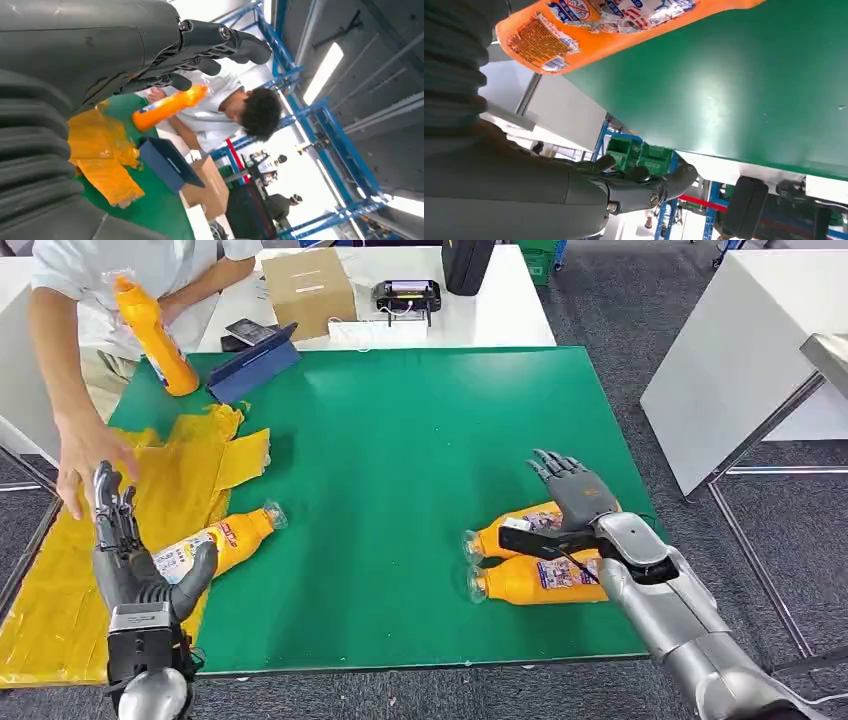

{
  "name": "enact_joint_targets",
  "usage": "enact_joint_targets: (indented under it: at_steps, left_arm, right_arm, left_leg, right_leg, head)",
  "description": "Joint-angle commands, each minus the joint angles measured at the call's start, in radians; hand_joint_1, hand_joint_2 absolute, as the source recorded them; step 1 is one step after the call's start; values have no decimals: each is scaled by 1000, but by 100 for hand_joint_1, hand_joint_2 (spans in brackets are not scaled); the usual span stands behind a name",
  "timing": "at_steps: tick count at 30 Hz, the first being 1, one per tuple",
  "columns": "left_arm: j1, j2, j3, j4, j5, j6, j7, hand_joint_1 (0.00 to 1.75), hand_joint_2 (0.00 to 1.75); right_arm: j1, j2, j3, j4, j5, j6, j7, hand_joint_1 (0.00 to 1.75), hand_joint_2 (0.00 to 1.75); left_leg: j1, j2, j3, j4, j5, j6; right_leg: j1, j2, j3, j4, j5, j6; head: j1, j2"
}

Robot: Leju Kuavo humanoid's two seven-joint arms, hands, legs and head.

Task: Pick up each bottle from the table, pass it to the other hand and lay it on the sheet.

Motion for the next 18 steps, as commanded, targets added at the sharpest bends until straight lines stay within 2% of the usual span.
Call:
enact_joint_targets:
  at_steps: [1,3,8,13,17,18]
  left_arm:
    - [-49,-5,-38,87,10,19,-4,0,175]
    - [-63,-6,-33,119,37,30,-11,0,175]
    - [-81,-3,-39,164,60,40,-33,0,175]
    - [-82,-5,-38,176,59,55,-42,0,175]
    - [-82,-5,-40,174,60,60,-44,0,175]
    - [-84,-5,-40,174,60,60,-44,0,175]
  right_arm:
    - [-98,44,60,253,-43,19,-36,0,175]
    - [-131,39,72,315,-83,89,-46,0,175]
    - [-197,-23,112,370,-131,175,-119,0,175]
    - [-225,-36,134,357,-153,196,-117,0,175]
    - [-231,-32,146,350,-164,195,-109,0,175]
    - [-233,-32,146,349,-164,195,-109,0,175]
  left_leg:
    - [1,0,5,-1,-1,-1]
    - [1,-1,5,-1,0,-1]
    - [1,-2,7,-1,0,0]
    - [-1,-2,4,-1,3,3]
    - [0,1,3,1,2,4]
    - [-1,0,2,0,3,5]
  right_leg:
    - [1,4,5,-2,0,-1]
    - [0,3,5,-2,0,-1]
    - [0,3,7,-2,0,0]
    - [-1,1,4,-1,2,2]
    - [-1,7,4,-1,3,3]
    - [-2,5,3,-1,3,4]
  head:
    - [0,0]
    - [0,0]
    - [0,0]
    - [1,0]
    - [0,0]
    - [0,0]
